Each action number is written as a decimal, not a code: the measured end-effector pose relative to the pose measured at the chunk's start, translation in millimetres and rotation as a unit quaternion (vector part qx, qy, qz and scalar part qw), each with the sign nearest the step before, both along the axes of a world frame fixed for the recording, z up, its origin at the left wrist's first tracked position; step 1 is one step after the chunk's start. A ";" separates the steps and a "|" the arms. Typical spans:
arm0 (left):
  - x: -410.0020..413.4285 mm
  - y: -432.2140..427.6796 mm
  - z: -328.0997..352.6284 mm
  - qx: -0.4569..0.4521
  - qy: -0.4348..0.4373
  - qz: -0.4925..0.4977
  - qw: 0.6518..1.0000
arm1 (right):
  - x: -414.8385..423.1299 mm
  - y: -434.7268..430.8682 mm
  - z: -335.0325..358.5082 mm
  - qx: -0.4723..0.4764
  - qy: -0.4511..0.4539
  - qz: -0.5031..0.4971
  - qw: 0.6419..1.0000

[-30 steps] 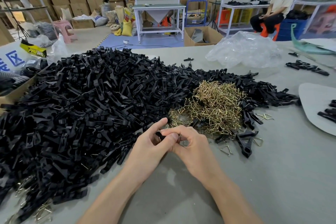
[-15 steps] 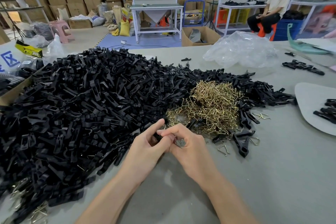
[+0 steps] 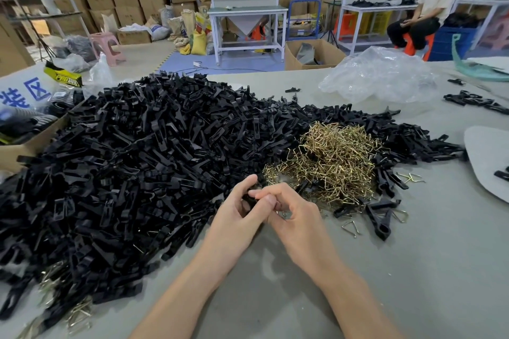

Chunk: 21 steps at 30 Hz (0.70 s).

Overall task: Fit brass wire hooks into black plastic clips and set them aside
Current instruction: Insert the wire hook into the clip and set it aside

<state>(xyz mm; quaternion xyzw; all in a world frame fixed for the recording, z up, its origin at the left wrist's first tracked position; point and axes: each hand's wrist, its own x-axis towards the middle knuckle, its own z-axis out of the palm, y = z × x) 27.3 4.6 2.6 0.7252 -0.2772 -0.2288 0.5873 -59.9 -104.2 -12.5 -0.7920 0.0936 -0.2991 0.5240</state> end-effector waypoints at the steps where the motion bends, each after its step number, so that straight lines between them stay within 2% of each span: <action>1: -0.2 -1.0 -0.3 -0.007 0.002 -0.001 1.000 | 0.2 -1.4 1.3 0.030 -0.012 0.010 0.999; 3: -2.4 -1.9 -1.0 -0.023 -0.001 -0.022 0.999 | -1.2 -6.5 3.5 0.088 -0.035 0.006 0.995; 5: -6.7 -2.9 -2.9 -0.024 -0.039 -0.035 0.998 | -2.3 -12.4 6.4 0.145 -0.045 -0.024 0.988; 10: -16.4 -6.0 -6.1 -0.032 -0.119 0.038 0.992 | -3.8 -13.4 11.4 0.282 -0.062 -0.006 0.957; 15: -16.1 -4.5 -7.5 -0.036 -0.146 0.074 0.986 | -3.3 -10.4 12.2 0.311 -0.046 0.041 0.949; 21: -14.5 -4.5 -7.7 -0.038 -0.163 0.073 0.983 | -2.3 -9.3 11.8 0.296 -0.047 0.038 0.953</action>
